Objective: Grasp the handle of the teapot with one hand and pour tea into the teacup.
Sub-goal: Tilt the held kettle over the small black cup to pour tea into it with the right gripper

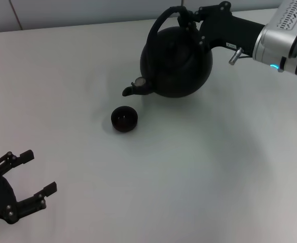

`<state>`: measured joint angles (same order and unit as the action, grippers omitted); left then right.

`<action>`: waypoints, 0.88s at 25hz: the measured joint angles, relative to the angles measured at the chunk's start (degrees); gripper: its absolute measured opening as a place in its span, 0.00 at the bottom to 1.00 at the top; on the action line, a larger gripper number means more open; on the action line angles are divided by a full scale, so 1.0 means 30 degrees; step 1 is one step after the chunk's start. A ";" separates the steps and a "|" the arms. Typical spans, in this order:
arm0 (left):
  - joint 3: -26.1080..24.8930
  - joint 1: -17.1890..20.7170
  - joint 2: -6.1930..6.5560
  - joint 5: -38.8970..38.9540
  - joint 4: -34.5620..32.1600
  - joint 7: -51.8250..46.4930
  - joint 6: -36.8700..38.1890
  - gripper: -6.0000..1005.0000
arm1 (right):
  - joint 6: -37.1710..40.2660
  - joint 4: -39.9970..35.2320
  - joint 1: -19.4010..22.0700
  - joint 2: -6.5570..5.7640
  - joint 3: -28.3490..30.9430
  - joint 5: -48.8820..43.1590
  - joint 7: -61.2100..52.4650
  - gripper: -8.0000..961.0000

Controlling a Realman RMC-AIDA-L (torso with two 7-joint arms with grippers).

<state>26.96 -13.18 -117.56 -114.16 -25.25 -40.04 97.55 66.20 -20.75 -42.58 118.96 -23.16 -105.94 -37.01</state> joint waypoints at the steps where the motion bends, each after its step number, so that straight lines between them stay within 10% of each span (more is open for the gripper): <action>1: 0.0000 0.0000 0.0000 0.0000 0.0000 0.0000 0.0000 0.85 | 0.0006 -0.0008 0.0000 -0.0001 -0.0002 -0.0001 0.0283 0.09; 22: -0.0155 -0.0242 -0.0071 -0.0002 0.0009 -0.0013 -0.0257 0.85 | 0.0034 -0.0676 -0.0378 0.0005 -0.1573 0.0049 0.3394 0.09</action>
<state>26.50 -13.91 -117.77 -114.17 -25.22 -40.08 96.78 66.30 -22.78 -43.71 118.97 -27.88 -105.80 -26.83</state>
